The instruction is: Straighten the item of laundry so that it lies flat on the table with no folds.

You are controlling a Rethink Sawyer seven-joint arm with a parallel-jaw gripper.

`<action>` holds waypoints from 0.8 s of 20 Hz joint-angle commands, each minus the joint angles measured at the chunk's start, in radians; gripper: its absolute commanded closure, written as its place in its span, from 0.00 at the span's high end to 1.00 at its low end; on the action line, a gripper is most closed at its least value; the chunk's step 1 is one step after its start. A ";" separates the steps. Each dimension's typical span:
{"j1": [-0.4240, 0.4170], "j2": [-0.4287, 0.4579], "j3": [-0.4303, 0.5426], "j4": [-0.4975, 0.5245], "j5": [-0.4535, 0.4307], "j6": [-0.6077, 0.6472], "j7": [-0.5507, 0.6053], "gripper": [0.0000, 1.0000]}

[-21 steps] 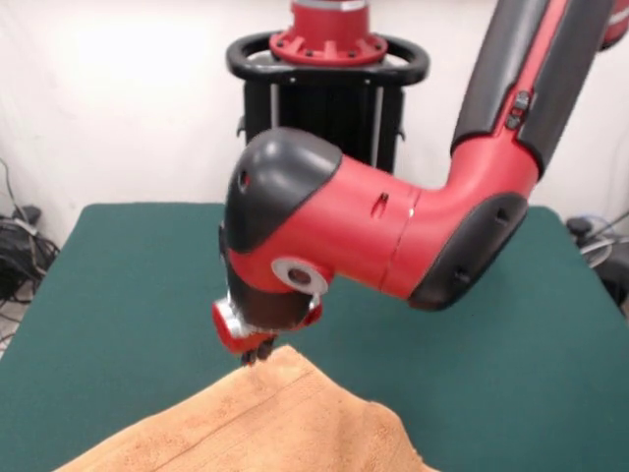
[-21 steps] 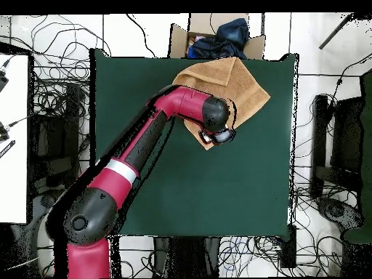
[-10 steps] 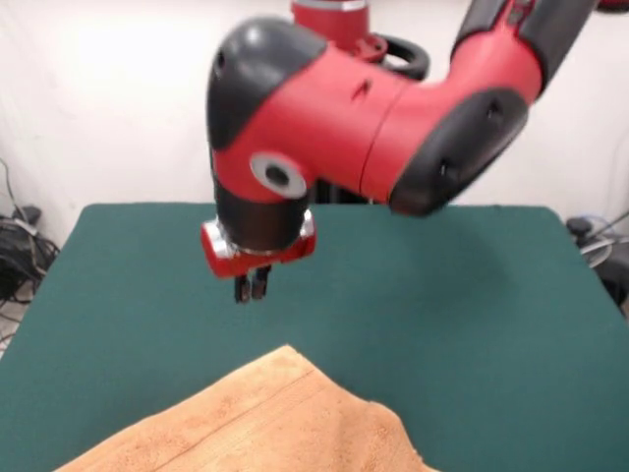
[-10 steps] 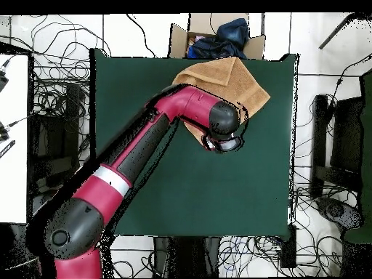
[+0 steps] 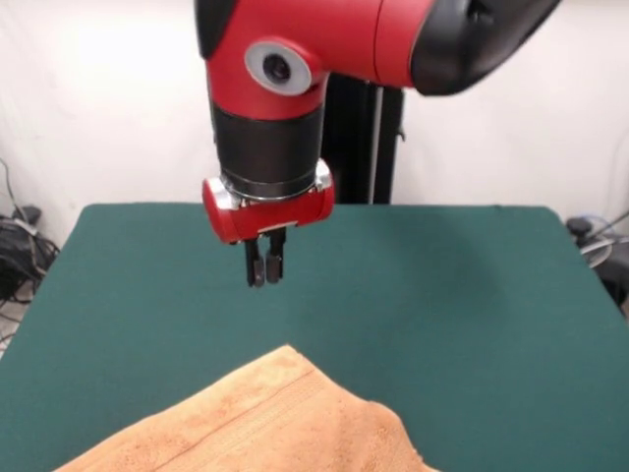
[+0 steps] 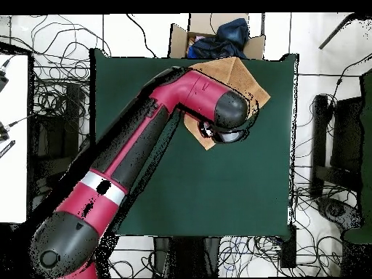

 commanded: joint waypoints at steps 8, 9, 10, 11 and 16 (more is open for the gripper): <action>-0.123 0.049 0.145 -0.193 0.043 0.012 -0.136 0.00; -0.125 0.053 0.146 -0.190 0.047 0.027 -0.147 0.00; -0.123 0.062 0.136 -0.188 0.042 0.039 -0.143 0.00; -0.120 0.067 0.133 -0.183 0.045 0.054 -0.138 0.00; -0.142 0.065 0.153 -0.199 0.080 0.031 -0.069 0.00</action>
